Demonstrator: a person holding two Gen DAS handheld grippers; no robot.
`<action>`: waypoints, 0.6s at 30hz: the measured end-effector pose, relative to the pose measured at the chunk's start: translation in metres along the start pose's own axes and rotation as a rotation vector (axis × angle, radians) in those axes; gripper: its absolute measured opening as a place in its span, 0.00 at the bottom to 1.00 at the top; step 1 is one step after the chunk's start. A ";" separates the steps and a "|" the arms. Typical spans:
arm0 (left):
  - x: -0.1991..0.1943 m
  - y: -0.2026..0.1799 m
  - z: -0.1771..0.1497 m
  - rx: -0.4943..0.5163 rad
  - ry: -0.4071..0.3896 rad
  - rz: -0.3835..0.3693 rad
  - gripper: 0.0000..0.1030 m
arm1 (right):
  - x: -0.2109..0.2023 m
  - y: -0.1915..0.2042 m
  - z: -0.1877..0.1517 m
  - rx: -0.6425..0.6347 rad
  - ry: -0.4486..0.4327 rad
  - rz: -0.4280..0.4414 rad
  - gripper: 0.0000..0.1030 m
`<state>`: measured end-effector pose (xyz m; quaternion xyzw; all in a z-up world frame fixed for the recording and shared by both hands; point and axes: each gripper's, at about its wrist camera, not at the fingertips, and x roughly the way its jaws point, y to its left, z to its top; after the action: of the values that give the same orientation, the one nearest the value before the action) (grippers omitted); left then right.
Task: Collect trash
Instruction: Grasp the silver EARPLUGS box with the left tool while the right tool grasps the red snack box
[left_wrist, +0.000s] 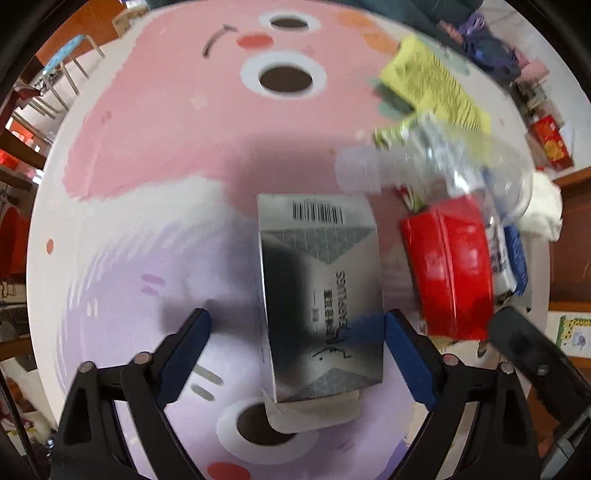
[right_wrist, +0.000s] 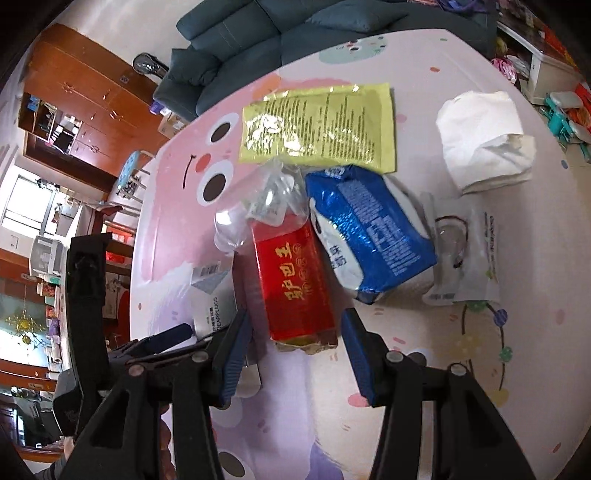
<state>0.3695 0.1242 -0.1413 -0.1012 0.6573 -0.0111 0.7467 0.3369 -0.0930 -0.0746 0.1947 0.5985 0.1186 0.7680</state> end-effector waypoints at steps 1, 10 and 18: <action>-0.001 0.002 0.000 0.004 -0.005 -0.003 0.79 | 0.003 0.002 0.000 -0.004 0.004 -0.001 0.49; -0.004 0.033 0.006 -0.003 -0.013 -0.068 0.59 | 0.033 0.016 0.012 -0.042 0.037 -0.055 0.49; -0.009 0.038 -0.001 -0.005 -0.015 -0.075 0.58 | 0.042 0.018 0.002 -0.045 0.019 -0.070 0.40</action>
<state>0.3628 0.1622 -0.1387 -0.1277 0.6476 -0.0364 0.7503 0.3510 -0.0597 -0.1033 0.1552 0.6095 0.1068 0.7700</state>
